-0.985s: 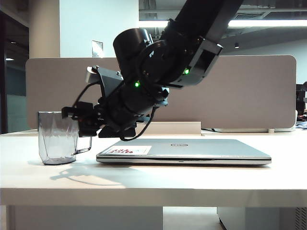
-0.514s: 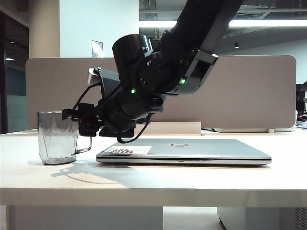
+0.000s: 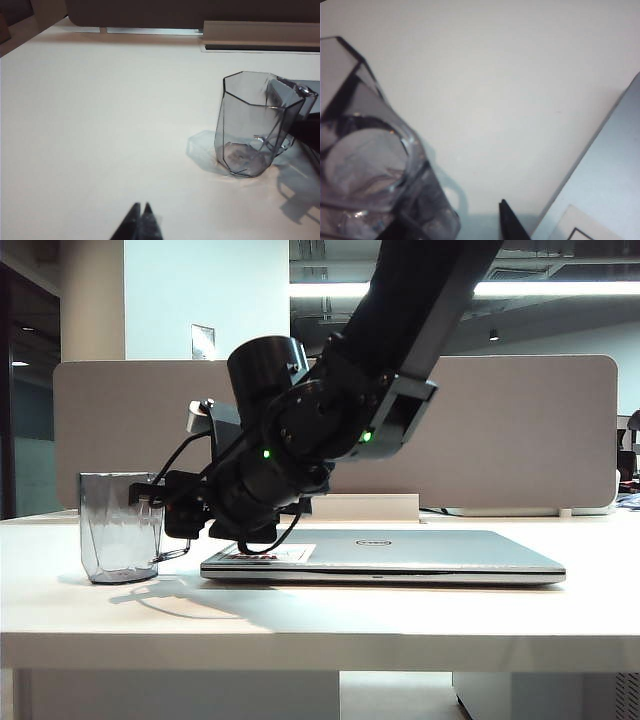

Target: Pick up the water cup and place it on the right side of the laptop.

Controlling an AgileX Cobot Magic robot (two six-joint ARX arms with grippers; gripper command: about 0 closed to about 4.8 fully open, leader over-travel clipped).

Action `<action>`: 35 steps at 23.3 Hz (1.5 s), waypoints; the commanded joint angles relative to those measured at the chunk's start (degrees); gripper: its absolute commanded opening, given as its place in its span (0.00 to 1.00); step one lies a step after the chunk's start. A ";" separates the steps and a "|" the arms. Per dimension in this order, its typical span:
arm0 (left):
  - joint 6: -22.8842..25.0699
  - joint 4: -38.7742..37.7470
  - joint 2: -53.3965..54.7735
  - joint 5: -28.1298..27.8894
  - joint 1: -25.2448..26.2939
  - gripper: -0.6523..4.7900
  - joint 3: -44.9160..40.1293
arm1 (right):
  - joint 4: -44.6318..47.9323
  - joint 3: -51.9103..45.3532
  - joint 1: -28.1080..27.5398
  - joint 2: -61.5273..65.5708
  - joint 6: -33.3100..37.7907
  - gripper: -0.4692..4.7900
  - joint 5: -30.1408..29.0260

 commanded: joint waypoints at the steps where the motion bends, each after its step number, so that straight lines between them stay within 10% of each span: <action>1: -0.20 0.81 0.04 0.02 -0.07 0.11 0.20 | 1.49 0.44 -0.04 0.13 0.87 0.48 0.61; 6: -0.20 0.79 0.04 0.02 -0.07 0.11 0.20 | 2.78 0.52 -0.13 0.48 0.87 0.28 1.44; 35: -0.22 0.74 0.04 1.53 -0.07 0.11 0.20 | 6.19 0.63 -0.24 0.46 -1.49 0.09 2.73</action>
